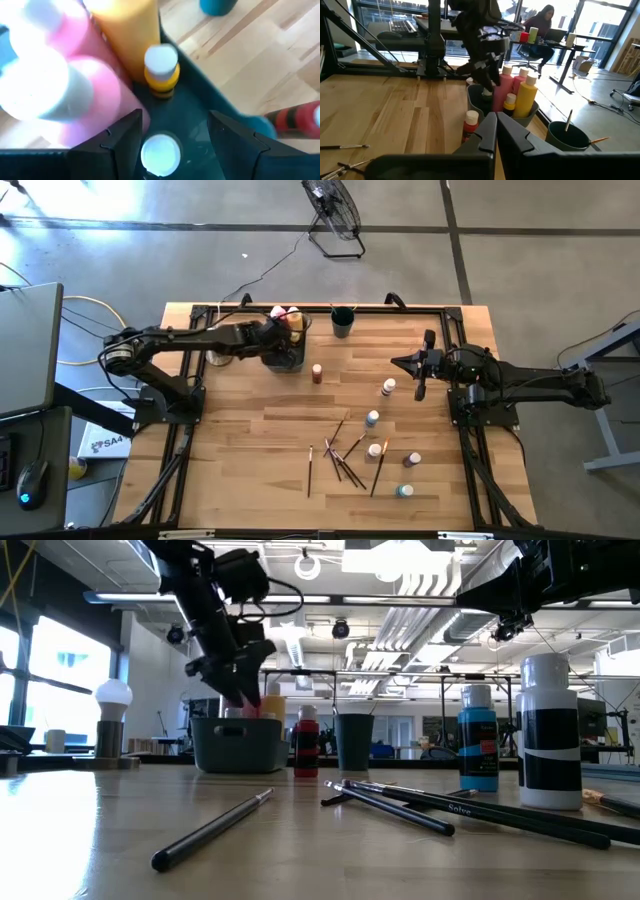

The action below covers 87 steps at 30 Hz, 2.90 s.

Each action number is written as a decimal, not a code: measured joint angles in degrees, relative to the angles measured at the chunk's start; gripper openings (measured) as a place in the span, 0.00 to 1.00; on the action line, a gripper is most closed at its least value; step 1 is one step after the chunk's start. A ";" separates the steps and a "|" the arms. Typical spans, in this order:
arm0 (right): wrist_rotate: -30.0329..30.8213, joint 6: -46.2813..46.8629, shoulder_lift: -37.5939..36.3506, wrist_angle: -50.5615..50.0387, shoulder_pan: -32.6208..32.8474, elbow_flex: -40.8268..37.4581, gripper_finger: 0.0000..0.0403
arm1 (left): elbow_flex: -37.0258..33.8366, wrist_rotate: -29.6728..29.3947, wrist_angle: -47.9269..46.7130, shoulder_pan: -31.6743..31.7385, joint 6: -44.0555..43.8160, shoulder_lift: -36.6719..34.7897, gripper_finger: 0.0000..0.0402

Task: Pick & Place Paint Supplies
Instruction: Put the small green paint bottle into the green bin

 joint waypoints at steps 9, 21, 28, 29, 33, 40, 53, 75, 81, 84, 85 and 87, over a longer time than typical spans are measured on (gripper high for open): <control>0.00 0.00 0.00 0.00 0.01 0.00 0.01 | 9.68 0.81 -10.33 0.00 0.33 -0.04 0.55; 0.00 0.00 0.01 0.00 0.01 0.00 0.01 | 11.19 25.08 -15.48 -0.13 3.66 -0.07 0.48; 0.00 0.00 0.00 0.00 0.01 0.00 0.01 | 11.19 27.76 -15.64 -0.02 4.45 -0.07 0.21; 0.00 0.00 0.00 0.01 0.00 0.00 0.01 | 11.19 27.76 -15.64 0.00 5.34 -0.07 0.16; 0.00 0.00 0.02 0.00 0.01 0.00 0.01 | 11.19 28.75 -16.44 -0.02 6.62 -0.07 0.02; 0.00 -0.22 0.02 0.00 0.00 0.00 0.01 | 11.19 25.79 -15.22 -0.02 7.17 -0.07 0.08; 4.76 0.94 1.35 0.07 -0.01 0.00 0.01 | 11.17 20.79 -10.95 0.04 17.36 -0.90 0.01; 9.01 1.36 3.15 0.08 -0.01 0.00 0.01 | -5.60 10.41 0.63 -7.73 28.26 -28.02 0.00; 9.00 1.54 3.15 0.09 -0.01 0.00 0.01 | -22.24 12.20 14.51 -14.48 21.30 -40.53 0.00; 8.98 1.55 3.15 0.10 -0.01 0.00 0.01 | -29.50 10.47 22.59 -17.44 16.64 -42.10 0.00; 8.92 1.55 3.15 0.11 0.00 0.00 0.01 | -31.27 8.41 24.96 -18.49 14.58 -41.96 0.00; 8.88 1.55 3.15 0.11 -0.01 0.00 0.01 | -33.39 2.36 27.05 -20.28 10.90 -40.80 0.00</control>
